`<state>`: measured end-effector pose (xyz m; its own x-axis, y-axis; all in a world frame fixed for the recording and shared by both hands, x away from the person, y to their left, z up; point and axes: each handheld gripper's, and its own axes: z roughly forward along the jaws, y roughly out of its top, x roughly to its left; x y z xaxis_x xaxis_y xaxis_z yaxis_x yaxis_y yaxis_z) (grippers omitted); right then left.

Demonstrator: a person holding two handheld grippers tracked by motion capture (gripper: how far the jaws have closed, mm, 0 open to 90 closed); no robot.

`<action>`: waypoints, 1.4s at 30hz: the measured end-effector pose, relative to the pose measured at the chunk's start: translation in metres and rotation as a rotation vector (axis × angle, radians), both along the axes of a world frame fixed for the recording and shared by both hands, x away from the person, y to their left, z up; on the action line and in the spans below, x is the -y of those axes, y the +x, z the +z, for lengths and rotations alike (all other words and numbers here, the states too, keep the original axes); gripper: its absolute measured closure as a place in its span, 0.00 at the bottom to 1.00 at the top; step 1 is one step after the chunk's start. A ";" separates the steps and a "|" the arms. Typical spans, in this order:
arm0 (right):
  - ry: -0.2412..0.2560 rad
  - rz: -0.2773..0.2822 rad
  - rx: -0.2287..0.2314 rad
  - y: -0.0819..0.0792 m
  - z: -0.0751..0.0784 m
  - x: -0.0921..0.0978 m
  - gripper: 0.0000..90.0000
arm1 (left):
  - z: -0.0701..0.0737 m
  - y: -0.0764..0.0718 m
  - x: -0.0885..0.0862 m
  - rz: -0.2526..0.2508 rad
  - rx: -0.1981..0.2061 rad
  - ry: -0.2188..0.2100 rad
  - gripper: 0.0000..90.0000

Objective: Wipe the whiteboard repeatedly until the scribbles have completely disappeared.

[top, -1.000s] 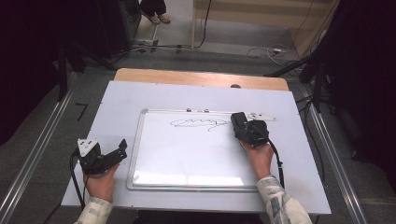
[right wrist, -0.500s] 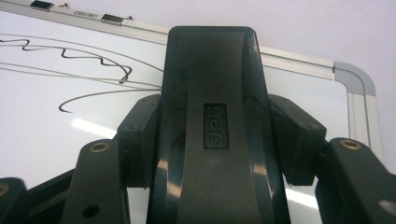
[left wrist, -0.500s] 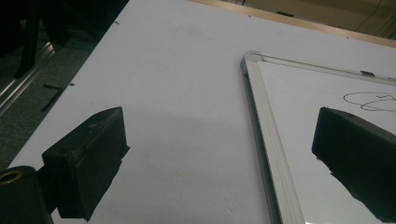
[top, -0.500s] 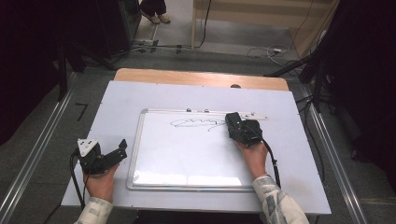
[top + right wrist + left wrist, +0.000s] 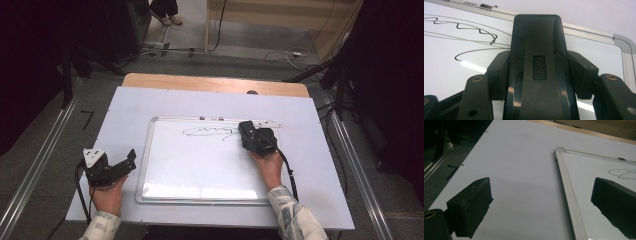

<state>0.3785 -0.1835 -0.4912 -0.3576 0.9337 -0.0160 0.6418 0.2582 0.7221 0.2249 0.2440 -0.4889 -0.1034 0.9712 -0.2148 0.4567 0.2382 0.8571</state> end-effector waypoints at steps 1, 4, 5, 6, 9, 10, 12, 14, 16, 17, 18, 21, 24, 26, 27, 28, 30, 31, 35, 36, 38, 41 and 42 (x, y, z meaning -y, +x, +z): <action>-0.002 0.002 0.000 0.000 0.000 0.000 0.43 | 0.000 0.000 0.000 0.000 0.000 0.000 0.04; -0.006 0.005 -0.004 0.000 -0.001 0.000 0.43 | 0.000 0.000 0.000 0.000 -0.002 0.000 0.04; -0.006 0.005 -0.004 0.000 -0.001 0.000 0.43 | 0.000 0.000 0.000 0.000 -0.001 0.000 0.04; -0.007 0.005 -0.005 0.000 -0.001 0.000 0.43 | 0.000 0.000 0.000 0.000 0.000 0.000 0.04; 0.000 0.009 -0.010 0.001 0.000 0.000 0.42 | 0.000 0.000 0.000 0.000 0.002 0.000 0.04; 0.000 0.009 -0.010 0.001 0.000 0.000 0.42 | 0.000 0.000 0.000 -0.001 -0.001 0.001 0.04; 0.006 0.010 -0.013 0.001 0.000 0.001 0.42 | 0.000 0.000 0.000 0.000 -0.003 0.002 0.04; 0.013 0.012 -0.017 0.002 0.000 0.002 0.41 | 0.000 0.000 0.000 0.000 -0.003 0.002 0.04; 0.018 0.009 -0.019 0.003 0.000 0.002 0.39 | 0.000 0.000 0.000 0.000 -0.002 0.002 0.04; 0.020 0.008 -0.020 0.003 0.000 0.002 0.39 | 0.000 0.000 0.000 0.000 -0.002 0.003 0.04; 0.022 0.007 -0.023 0.004 -0.001 0.002 0.39 | 0.000 0.000 0.000 -0.001 -0.002 0.003 0.04; 0.025 0.008 -0.029 0.005 -0.001 0.003 0.39 | -0.001 0.000 0.000 -0.001 -0.003 0.005 0.04; 0.022 0.011 -0.036 0.006 -0.001 0.002 0.40 | -0.001 0.001 0.001 -0.003 -0.003 0.004 0.04; 0.012 0.012 -0.039 0.007 -0.001 0.001 0.42 | -0.001 0.001 0.001 -0.003 -0.003 0.003 0.04; 0.010 0.013 -0.038 0.007 -0.001 0.000 0.42 | -0.001 0.001 0.001 -0.003 -0.003 0.003 0.04; 0.010 0.013 -0.038 0.007 -0.001 0.000 0.42 | 0.000 0.001 0.001 -0.002 -0.002 0.003 0.04; 0.006 0.016 -0.039 0.008 -0.001 0.000 0.43 | -0.001 0.001 0.001 -0.003 -0.002 0.003 0.04; 0.003 0.018 -0.039 0.007 -0.001 -0.001 0.43 | -0.001 0.001 0.001 -0.003 -0.003 0.003 0.04; -0.010 0.030 -0.036 0.008 -0.001 -0.001 0.43 | 0.000 0.001 0.001 -0.004 -0.001 0.003 0.04; -0.015 0.029 -0.036 0.008 -0.001 -0.001 0.43 | 0.000 0.001 0.001 -0.004 -0.001 0.002 0.04; -0.020 0.028 -0.039 0.008 -0.001 -0.002 0.43 | 0.000 0.001 0.002 -0.004 -0.001 0.001 0.04; -0.024 0.031 -0.042 0.008 -0.001 -0.004 0.43 | 0.000 0.001 0.002 -0.005 -0.001 0.002 0.04; -0.023 0.031 -0.044 0.008 -0.001 -0.004 0.43 | 0.000 0.001 0.002 -0.007 0.000 0.003 0.04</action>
<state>0.3870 -0.1790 -0.4920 -0.3872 0.9217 -0.0213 0.6640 0.2948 0.6872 0.2259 0.2419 -0.4885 -0.0968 0.9725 -0.2119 0.4579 0.2325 0.8581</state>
